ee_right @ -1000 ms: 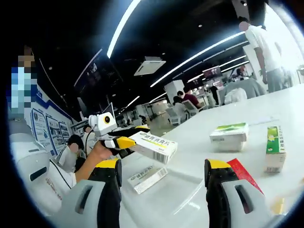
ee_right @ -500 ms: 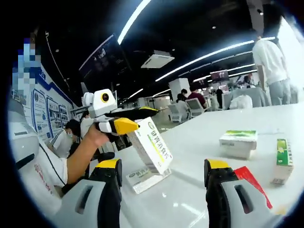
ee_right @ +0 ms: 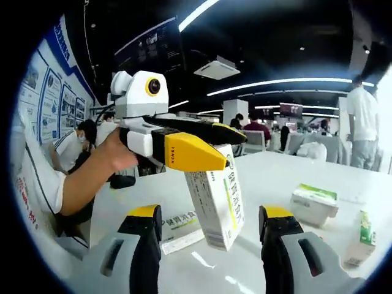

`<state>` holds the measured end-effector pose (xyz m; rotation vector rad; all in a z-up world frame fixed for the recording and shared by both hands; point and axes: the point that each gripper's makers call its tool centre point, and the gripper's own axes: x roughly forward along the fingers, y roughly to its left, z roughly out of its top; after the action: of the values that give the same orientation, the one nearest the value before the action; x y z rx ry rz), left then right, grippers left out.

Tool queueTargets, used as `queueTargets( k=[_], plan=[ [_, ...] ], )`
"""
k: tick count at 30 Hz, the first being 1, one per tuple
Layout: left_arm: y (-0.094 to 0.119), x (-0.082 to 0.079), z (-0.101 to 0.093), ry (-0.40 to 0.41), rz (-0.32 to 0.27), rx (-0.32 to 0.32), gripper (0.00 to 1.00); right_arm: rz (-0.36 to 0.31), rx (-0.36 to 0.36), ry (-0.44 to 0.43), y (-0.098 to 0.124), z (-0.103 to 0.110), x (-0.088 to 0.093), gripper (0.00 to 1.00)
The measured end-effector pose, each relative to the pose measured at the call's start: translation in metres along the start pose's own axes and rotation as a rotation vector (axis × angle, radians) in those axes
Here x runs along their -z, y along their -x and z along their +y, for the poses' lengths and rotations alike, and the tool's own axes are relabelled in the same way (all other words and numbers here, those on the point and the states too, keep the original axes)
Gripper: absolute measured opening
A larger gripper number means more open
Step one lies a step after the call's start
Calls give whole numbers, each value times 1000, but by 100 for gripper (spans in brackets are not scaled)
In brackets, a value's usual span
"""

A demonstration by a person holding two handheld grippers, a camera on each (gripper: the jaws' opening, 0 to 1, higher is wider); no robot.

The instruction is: Arrange the small medicine boxes into an aligned row inside the storage area until every box is upright, visible, and separated from the surrounding clutter.

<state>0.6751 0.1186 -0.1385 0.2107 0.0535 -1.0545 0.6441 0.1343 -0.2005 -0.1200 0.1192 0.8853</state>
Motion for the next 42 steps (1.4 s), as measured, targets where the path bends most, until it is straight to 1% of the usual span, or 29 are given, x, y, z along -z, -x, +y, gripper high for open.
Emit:
queueTargets(
  k=[2, 4, 8, 11, 13, 15, 16, 19, 21, 22, 23, 24, 25, 26, 27, 29, 33, 36, 39, 42],
  plan=[
    [-2, 0, -2, -4, 4, 1, 46, 2, 16, 13, -3, -2, 0, 52],
    [-4, 1, -2, -14, 13, 2, 46, 14, 44, 46, -2, -7, 1, 48],
    [-5, 4, -2, -3, 22, -3, 46, 7, 50, 37, -2, -8, 0, 40],
    [-6, 4, -1, -2, 25, -9, 46, 13, 74, 59, -2, -12, 0, 28],
    [-8, 3, -3, -7, 27, -17, 46, 11, 77, 72, -2, -11, 0, 25],
    [-8, 3, -4, -15, 31, -24, 46, 17, 86, 86, -3, -11, 0, 25],
    [-9, 4, -5, -24, 36, -29, 46, 23, 93, 122, -2, -11, 0, 24],
    [-10, 3, -6, -36, 36, -35, 47, 29, 110, 164, 0, -10, -1, 22],
    [-11, 2, -8, -52, 37, -33, 47, 32, 115, 154, 1, -11, -1, 21],
    [-12, 2, -9, -64, 39, -29, 48, 33, 116, 150, 2, -11, 0, 21],
    [-12, 2, -10, -102, 41, -24, 45, 33, 117, 148, 3, -11, 0, 19],
    [-11, 3, -10, -177, 53, -21, 38, 32, 122, 148, 4, -12, 0, 18],
    [-11, 4, -11, -232, 62, -25, 35, 38, 116, 131, 4, -11, 1, 18],
    [-11, 6, -11, -247, 78, -36, 35, 42, 113, 134, 4, -10, 2, 18],
    [-13, 5, -13, -230, 72, -36, 36, 46, 109, 133, 4, -10, 4, 18],
    [-12, 6, -12, -222, 76, -33, 37, 39, 98, 115, 5, -8, 3, 18],
    [-8, 3, -8, -204, 64, -40, 39, 37, 105, 135, 6, -9, 2, 18],
    [-3, -2, -6, -161, 39, -38, 41, 33, 107, 139, 9, -11, 1, 18],
    [0, -3, -3, -114, 29, -36, 46, 28, 127, 147, 13, -17, -1, 18],
    [4, -2, 0, -82, 24, -44, 47, 26, 131, 142, 15, -21, -2, 18]
  ],
)
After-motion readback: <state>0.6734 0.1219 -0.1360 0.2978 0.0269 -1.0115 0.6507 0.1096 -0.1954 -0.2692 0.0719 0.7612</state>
